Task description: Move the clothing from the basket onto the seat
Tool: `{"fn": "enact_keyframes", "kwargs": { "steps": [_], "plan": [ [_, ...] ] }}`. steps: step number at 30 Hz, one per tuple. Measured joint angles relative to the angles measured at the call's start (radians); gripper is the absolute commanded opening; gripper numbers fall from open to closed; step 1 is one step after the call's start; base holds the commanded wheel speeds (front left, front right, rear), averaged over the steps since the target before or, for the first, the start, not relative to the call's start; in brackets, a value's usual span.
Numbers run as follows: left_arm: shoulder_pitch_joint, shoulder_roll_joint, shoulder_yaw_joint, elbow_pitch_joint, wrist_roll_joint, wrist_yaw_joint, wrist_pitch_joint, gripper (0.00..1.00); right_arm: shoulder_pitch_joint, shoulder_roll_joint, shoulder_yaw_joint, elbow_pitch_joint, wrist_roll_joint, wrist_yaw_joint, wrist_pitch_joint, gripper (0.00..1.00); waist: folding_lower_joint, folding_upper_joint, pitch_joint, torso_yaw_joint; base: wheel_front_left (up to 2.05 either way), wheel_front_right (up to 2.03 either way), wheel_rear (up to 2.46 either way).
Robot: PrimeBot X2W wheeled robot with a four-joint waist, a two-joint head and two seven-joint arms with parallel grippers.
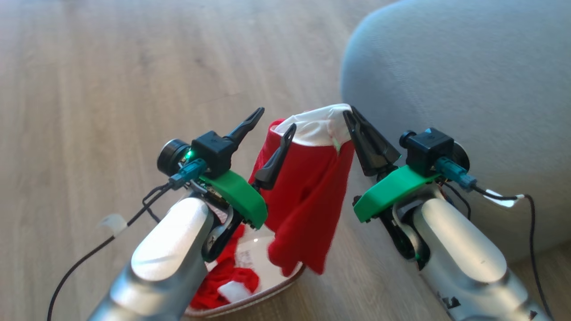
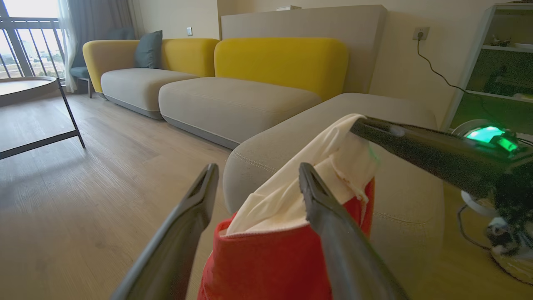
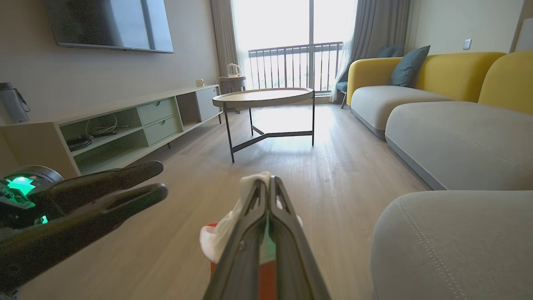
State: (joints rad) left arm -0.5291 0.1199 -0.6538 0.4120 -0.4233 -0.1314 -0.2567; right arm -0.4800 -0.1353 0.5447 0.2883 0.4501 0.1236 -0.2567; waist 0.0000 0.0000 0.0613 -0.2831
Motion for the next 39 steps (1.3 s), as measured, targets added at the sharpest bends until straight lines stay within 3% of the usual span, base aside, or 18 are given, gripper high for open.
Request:
{"fn": "enact_keyframes", "kwargs": {
  "steps": [17, 33, 39],
  "plan": [
    [0.032, 0.003, -0.002, -0.038, -0.001, 0.000, 0.000, 1.00, 0.004, -0.002, -0.081, -0.127, -0.021, 0.000, 0.000, 0.00, 0.0000, 0.0000, 0.029, -0.242, 0.00, 0.00, 0.00],
    [0.007, 0.007, -0.112, -0.057, -0.029, 0.000, 0.000, 1.00, 0.082, 0.000, -0.255, -0.235, -0.066, 0.000, 0.000, 0.00, 0.0000, 0.0000, 0.102, -0.271, 0.00, 0.00, 0.00],
    [-0.005, 0.041, -0.142, -0.087, -0.029, 0.000, 0.000, 1.00, -0.016, -0.032, -0.311, -0.196, -0.078, 0.000, 0.000, 0.00, 0.0000, 0.0000, 0.166, -0.272, 0.00, 0.00, 0.00]
  ]
}}
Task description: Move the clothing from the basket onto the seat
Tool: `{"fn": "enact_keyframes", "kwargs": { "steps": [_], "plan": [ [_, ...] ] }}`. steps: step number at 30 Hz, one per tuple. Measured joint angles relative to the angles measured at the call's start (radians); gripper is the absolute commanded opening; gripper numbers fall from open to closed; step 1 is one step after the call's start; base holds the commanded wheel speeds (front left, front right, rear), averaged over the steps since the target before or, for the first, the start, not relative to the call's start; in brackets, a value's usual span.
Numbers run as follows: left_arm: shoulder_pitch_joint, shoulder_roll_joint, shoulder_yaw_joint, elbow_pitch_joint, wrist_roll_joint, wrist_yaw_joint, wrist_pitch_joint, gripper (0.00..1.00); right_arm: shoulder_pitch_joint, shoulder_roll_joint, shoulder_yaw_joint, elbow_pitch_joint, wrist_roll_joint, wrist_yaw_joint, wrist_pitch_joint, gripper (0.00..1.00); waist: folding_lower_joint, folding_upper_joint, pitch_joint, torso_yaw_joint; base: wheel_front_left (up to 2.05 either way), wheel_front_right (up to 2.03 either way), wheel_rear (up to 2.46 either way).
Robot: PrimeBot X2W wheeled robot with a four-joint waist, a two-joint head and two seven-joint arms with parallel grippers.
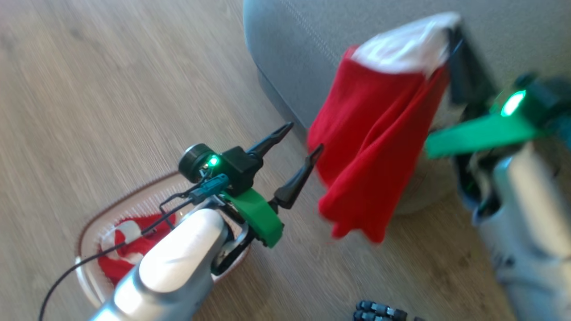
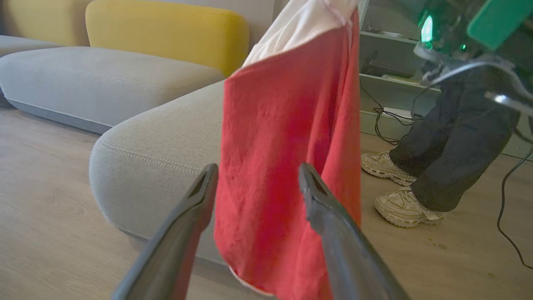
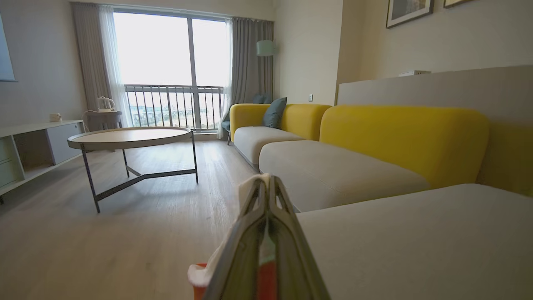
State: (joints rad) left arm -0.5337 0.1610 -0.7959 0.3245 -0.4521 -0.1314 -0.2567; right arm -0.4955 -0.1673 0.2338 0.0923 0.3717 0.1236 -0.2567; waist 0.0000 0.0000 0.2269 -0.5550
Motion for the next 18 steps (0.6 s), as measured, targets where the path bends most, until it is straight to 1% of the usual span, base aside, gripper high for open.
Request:
{"fn": "enact_keyframes", "kwargs": {
  "steps": [4, 6, 9, 13, 18],
  "plan": [
    [-0.002, 0.038, -0.023, -0.013, 0.000, 0.000, 0.000, 1.00, -0.152, -0.041, -0.060, 0.032, -0.012, 0.000, 0.000, 0.00, 0.0000, 0.0000, 0.062, 0.003, 0.00, 0.00, 0.00],
    [-0.011, 0.053, -0.047, -0.015, 0.000, 0.000, 0.000, 1.00, -0.221, -0.078, -0.096, 0.048, -0.023, 0.000, 0.000, 0.00, 0.0001, 0.0000, 0.098, 0.013, 0.00, 0.00, 0.00],
    [-0.039, 0.076, -0.072, -0.020, 0.000, 0.000, 0.000, 1.00, -0.309, -0.133, -0.135, 0.091, -0.049, 0.000, 0.000, 0.00, 0.0001, 0.0000, 0.153, 0.034, 0.00, 0.00, 0.00],
    [-0.069, 0.109, -0.103, -0.022, 0.000, 0.000, 0.000, 1.00, -0.413, -0.183, -0.190, 0.156, -0.078, 0.000, 0.000, 0.00, 0.0002, 0.0000, 0.224, 0.068, 0.00, 0.00, 0.00],
    [-0.074, 0.133, -0.118, -0.031, -0.009, 0.000, 0.000, 1.00, -0.557, -0.263, -0.224, 0.264, -0.129, 0.000, -0.001, 0.00, 0.0003, 0.0000, 0.305, 0.112, 0.00, 0.00, 0.00]
  ]
}}
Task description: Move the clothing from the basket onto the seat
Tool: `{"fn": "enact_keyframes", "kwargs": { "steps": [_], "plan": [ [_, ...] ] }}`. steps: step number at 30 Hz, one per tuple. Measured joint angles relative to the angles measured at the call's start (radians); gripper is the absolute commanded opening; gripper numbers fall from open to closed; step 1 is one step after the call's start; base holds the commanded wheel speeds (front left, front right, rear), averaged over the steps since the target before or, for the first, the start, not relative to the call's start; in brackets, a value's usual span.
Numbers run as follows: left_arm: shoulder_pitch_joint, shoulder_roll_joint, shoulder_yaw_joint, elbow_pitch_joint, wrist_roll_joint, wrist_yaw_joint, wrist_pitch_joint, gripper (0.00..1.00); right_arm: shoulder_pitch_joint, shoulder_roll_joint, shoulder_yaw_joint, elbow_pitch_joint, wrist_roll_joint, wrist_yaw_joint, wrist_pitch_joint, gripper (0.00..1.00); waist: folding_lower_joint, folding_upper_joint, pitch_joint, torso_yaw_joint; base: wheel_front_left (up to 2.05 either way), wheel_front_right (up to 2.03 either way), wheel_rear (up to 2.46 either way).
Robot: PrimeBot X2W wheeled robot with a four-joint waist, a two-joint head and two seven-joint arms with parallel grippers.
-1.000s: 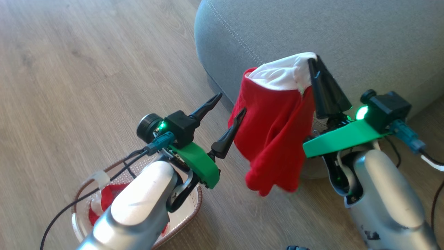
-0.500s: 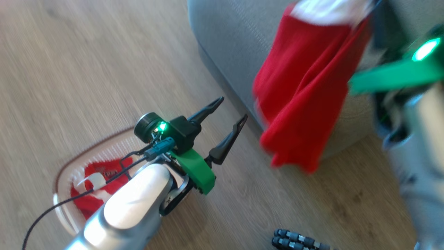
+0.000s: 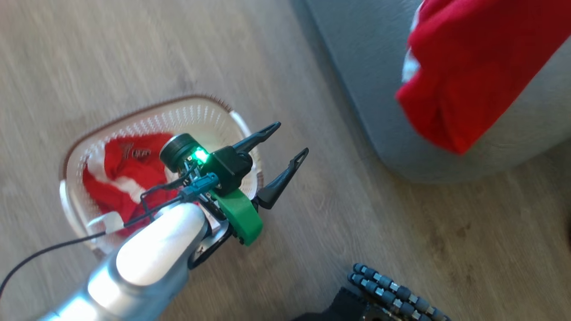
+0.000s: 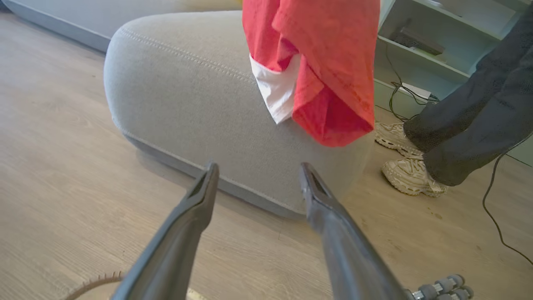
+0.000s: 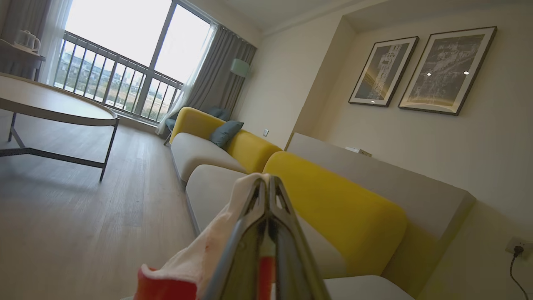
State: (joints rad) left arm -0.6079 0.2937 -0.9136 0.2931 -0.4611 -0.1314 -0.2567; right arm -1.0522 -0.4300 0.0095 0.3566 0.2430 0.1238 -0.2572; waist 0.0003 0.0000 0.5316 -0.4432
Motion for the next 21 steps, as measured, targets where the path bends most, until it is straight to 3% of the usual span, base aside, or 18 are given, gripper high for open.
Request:
{"fn": "enact_keyframes", "kwargs": {
  "steps": [3, 15, 21],
  "plan": [
    [-0.014, 0.011, -0.011, -0.004, 0.000, 0.000, 0.000, 1.00, -0.088, -0.052, -0.028, 0.087, -0.028, 0.000, 0.000, 0.00, 0.0000, 0.0000, 0.040, 0.028, 0.00, 0.00, 0.00],
    [-0.027, 0.009, -0.029, -0.014, -0.001, 0.000, 0.000, 1.00, -0.380, -0.241, -0.209, 0.251, -0.147, 0.000, 0.043, 0.00, 0.0000, 0.0000, 0.117, 0.131, 0.00, 0.00, 0.00],
    [-0.027, 0.010, -0.037, -0.012, -0.001, 0.000, 0.000, 1.00, -0.349, -0.223, -0.268, 0.330, -0.170, 0.000, 0.066, 0.00, -0.0001, 0.0000, 0.166, 0.150, 0.00, 0.00, 0.00]
  ]
}}
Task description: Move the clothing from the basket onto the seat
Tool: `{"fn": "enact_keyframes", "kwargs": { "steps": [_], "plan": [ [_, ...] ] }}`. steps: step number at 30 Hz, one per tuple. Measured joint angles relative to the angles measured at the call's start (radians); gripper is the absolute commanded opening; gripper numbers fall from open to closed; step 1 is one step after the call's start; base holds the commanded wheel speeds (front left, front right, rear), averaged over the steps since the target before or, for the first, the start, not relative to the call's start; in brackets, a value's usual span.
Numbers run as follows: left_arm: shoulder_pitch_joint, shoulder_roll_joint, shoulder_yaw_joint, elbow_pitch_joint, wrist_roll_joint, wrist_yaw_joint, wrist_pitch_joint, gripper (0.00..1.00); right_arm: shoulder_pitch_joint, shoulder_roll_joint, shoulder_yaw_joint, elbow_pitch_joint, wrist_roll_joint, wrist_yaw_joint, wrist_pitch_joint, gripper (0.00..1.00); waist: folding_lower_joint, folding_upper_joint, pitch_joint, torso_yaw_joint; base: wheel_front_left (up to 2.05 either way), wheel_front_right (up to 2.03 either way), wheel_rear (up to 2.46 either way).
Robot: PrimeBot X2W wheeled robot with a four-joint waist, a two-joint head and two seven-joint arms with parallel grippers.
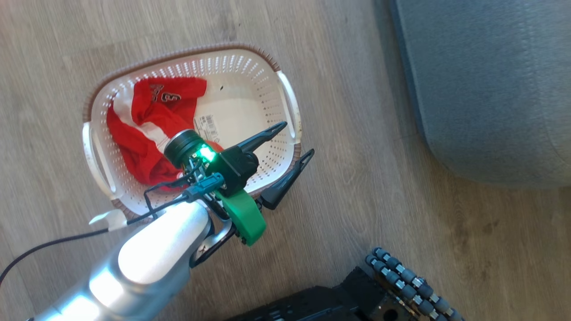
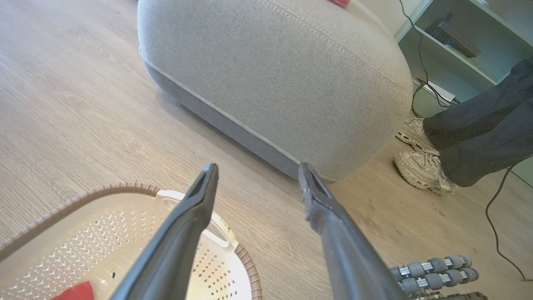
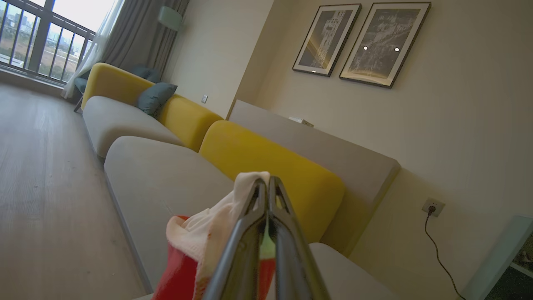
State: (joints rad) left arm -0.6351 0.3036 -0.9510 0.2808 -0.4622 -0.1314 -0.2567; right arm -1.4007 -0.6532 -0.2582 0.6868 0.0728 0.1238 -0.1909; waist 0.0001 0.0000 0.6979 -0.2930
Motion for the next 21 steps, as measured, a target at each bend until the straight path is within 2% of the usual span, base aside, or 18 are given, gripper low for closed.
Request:
{"fn": "enact_keyframes", "kwargs": {
  "steps": [2, 5, 16, 17, 18, 19, 21],
  "plan": [
    [0.000, 0.001, -0.003, -0.001, 0.000, 0.000, 0.000, 1.00, 0.072, 0.059, -0.014, 0.044, 0.002, 0.000, -0.001, 0.00, 0.0001, 0.0000, 0.023, 0.007, 0.00, 0.00, 0.00],
    [-0.003, 0.001, -0.006, -0.002, 0.000, 0.000, 0.000, 1.00, 0.146, 0.103, -0.028, 0.099, 0.011, 0.000, -0.003, 0.00, 0.0001, 0.0000, 0.038, 0.018, 0.00, 0.00, 0.00],
    [-0.028, -0.008, 0.015, -0.004, 0.000, 0.000, 0.000, 1.00, 0.256, 0.150, -0.109, 0.271, 0.018, 0.000, -0.043, 0.00, 0.0000, 0.0000, 0.053, 0.064, 0.00, 0.00, 0.00],
    [-0.028, -0.010, 0.019, -0.004, 0.000, 0.000, 0.000, 1.00, 0.262, 0.150, -0.109, 0.271, 0.018, 0.000, -0.049, 0.04, 0.0000, 0.0000, 0.049, 0.067, 0.00, 0.00, 0.00],
    [-0.028, -0.013, 0.024, -0.004, 0.000, 0.000, 0.000, 1.00, 0.265, 0.152, -0.111, 0.271, 0.019, 0.000, -0.050, 0.39, 0.0000, 0.0000, 0.045, 0.070, 0.00, 0.00, 0.00],
    [-0.028, -0.016, 0.027, -0.004, 0.000, 0.000, 0.000, 1.00, 0.265, 0.152, -0.111, 0.271, 0.022, 0.000, -0.050, 1.00, 0.0000, 0.0000, 0.040, 0.073, 0.00, 0.00, 0.00],
    [-0.028, -0.027, 0.032, -0.004, 0.000, 0.000, 0.000, 1.00, 0.268, 0.152, -0.099, 0.267, 0.036, 0.000, -0.059, 1.00, 0.0000, 0.0000, 0.028, 0.079, 0.00, 0.00, 0.00]
  ]
}}
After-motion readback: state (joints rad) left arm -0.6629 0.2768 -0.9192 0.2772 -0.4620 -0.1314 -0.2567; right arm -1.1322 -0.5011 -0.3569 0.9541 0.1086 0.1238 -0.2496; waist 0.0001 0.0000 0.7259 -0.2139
